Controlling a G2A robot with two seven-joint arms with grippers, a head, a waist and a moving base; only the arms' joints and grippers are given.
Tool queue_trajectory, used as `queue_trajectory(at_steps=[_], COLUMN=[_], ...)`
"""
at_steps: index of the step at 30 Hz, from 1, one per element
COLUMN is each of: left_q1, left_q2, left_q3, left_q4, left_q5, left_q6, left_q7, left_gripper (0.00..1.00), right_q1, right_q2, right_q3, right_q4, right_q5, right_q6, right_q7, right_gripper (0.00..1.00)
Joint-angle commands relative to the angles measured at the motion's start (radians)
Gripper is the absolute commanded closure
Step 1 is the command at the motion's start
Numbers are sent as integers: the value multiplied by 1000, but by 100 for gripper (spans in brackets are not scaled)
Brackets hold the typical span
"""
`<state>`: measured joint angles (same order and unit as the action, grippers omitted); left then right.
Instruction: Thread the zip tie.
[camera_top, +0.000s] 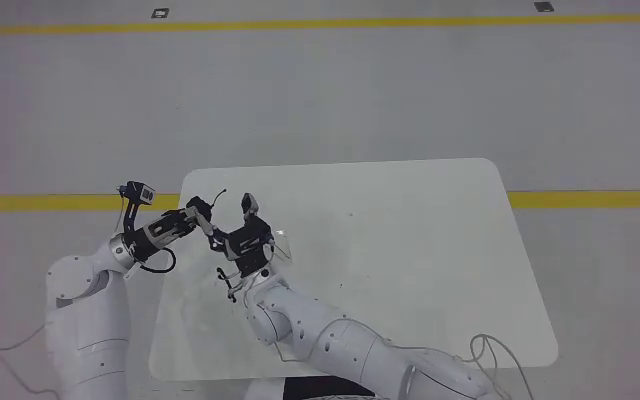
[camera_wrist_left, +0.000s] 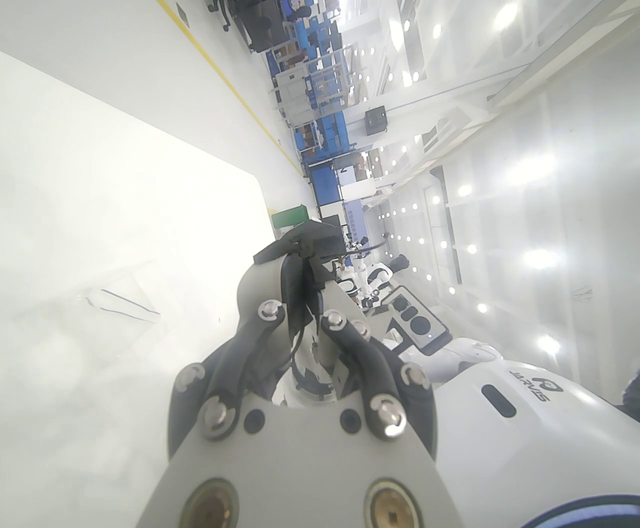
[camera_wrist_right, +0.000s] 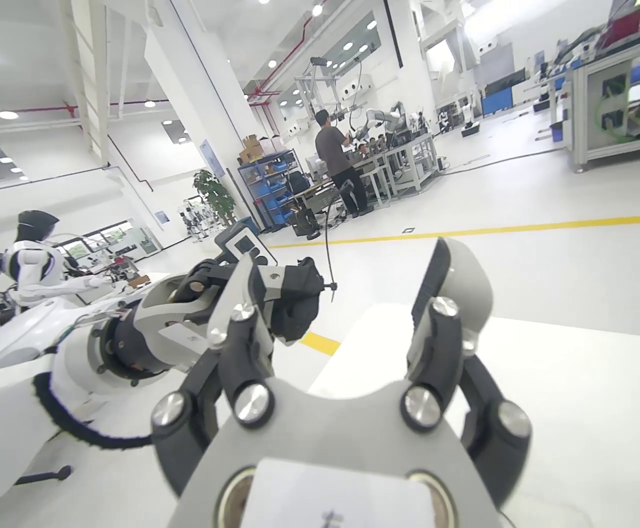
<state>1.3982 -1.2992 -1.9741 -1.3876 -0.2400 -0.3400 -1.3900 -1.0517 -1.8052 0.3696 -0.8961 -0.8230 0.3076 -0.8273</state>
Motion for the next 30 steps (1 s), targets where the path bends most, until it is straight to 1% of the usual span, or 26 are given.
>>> queue_trajectory(at_steps=[1, 6, 9, 10, 19, 20, 21, 23, 25, 27, 28, 30], left_q1=[0, 0, 0, 0, 0, 0, 1, 4, 3, 0, -2, 0], left_q2=[0, 0, 0, 0, 0, 0, 0, 3, 11, 18, 23, 34], left_q3=[0, 0, 0, 0, 0, 0, 3, 9, 4, 2, 8, 18], left_q4=[0, 0, 0, 0, 0, 0, 0, -6, -3, 4, 4, 1], left_q5=[0, 0, 0, 0, 0, 0, -2, -28, -67, -102, -130, -157], left_q6=[0, 0, 0, 0, 0, 0, 9, 58, 126, 191, 248, 313], left_q7=[0, 0, 0, 0, 0, 0, 15, 31, 21, 0, 0, 0], left_gripper=[100, 100, 100, 100, 100, 100, 100, 100, 100, 100, 100, 100], right_q1=[-12, -43, -39, -43, -43, -44, -46, -61, -70, -84, -92, -114], right_q2=[9, 43, 67, 70, 70, 70, 75, 83, 94, 100, 104, 106], right_q3=[17, 51, 69, 76, 76, 78, 96, 120, 151, 189, 212, 249], right_q4=[-1, -20, 1, -5, -5, -5, -2, -11, -4, -10, -16, -41], right_q5=[-34, -164, -326, -349, -349, -350, -369, -403, -485, -564, -626, -710], right_q6=[3, 25, 32, 32, 32, 32, 32, 32, 32, 32, 32, 32], right_q7=[-14, -34, 0, 16, 16, 18, 13, -25, -47, -40, -23, 7], right_gripper=[0, 0, 0, 0, 0, 0, 0, 0, 0, 0, 0, 0])
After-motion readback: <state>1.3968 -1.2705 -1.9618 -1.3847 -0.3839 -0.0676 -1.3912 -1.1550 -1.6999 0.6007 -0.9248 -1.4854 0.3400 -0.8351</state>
